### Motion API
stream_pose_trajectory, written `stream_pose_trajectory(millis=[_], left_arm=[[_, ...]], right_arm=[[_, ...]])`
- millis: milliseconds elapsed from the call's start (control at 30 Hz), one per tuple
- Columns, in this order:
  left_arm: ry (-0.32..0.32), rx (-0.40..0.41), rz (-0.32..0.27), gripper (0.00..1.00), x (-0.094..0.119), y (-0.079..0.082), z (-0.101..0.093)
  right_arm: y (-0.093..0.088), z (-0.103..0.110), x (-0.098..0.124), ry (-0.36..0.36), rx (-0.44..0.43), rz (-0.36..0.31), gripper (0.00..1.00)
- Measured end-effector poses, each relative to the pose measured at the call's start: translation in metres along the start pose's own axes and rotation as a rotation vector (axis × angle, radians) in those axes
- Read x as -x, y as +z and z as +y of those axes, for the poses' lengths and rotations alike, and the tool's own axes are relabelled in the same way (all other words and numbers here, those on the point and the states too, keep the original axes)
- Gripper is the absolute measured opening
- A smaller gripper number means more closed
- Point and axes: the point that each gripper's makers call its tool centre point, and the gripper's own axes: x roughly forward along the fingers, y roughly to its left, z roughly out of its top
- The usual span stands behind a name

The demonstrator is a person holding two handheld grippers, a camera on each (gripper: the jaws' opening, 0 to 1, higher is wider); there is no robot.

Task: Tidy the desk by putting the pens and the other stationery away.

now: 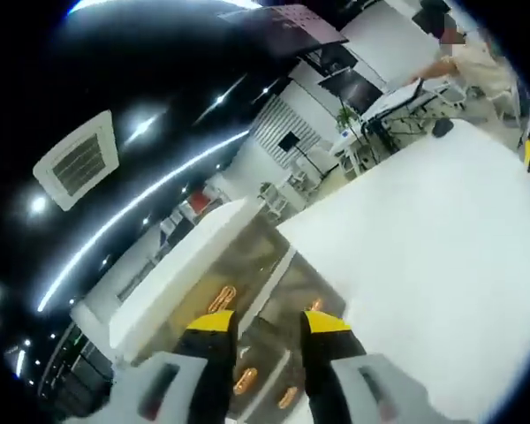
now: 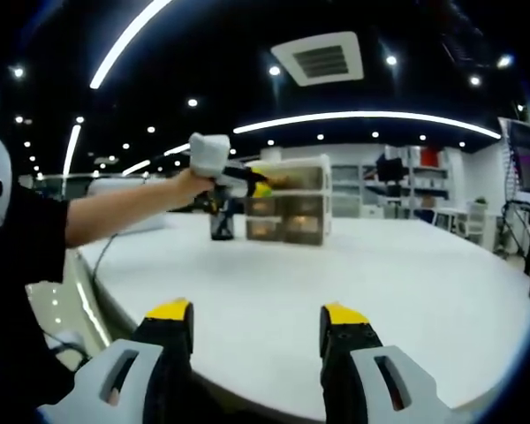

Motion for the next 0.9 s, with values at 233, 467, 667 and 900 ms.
stream_pose_trajectory(millis=[233, 467, 667, 900], left_arm=[[-0.065, 0.172, -0.036, 0.42, 0.058, -0.003, -0.017], [-0.051, 0.313, -0.095, 0.52, 0.141, -0.020, -0.030], [-0.013, 0.456, -0.125, 0.57, 0.204, -0.045, -0.042], [0.057, 0.550, -0.104, 0.65, 0.276, -0.095, -0.060]], right_arm=[[0.005, 0.003, -0.003, 0.020, 0.001, -0.007, 0.55], [0.018, 0.004, -0.002, 0.064, -0.025, -0.029, 0.57], [0.021, -0.001, 0.001, 0.072, -0.048, -0.038, 0.58], [0.020, -0.008, 0.006, 0.056, -0.038, -0.033, 0.62]])
